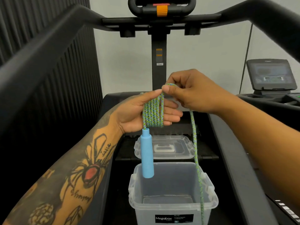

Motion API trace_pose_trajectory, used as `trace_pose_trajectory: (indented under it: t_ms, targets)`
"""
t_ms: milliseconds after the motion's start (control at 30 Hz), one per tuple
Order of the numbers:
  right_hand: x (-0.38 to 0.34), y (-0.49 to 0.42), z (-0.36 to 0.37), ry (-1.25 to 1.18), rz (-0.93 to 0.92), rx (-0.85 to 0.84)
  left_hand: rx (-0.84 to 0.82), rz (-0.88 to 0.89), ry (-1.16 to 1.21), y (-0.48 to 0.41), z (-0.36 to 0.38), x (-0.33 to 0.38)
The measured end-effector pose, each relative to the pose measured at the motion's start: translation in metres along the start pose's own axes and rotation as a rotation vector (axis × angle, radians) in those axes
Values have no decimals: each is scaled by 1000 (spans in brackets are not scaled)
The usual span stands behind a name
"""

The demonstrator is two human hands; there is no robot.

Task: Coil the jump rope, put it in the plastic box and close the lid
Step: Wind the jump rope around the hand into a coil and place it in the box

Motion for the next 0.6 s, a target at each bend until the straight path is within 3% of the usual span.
trace_pose_trajectory:
  t_ms: [200,600]
  targets:
    - [27,-14,9,-96,25,35,107,46,-58,-4,-1,1]
    - [53,-3,34,-288,165,-44,105,98,86,-8,2,1]
Point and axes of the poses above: each hand's wrist, its own y-axis away from the middle knuckle, its own z-axis out of the palm, x = y × z, the point moved 4 cm from there along -y, towards the middle knuckle, and after that the axes turned 6 degrees about z, right-handed, at the moved point
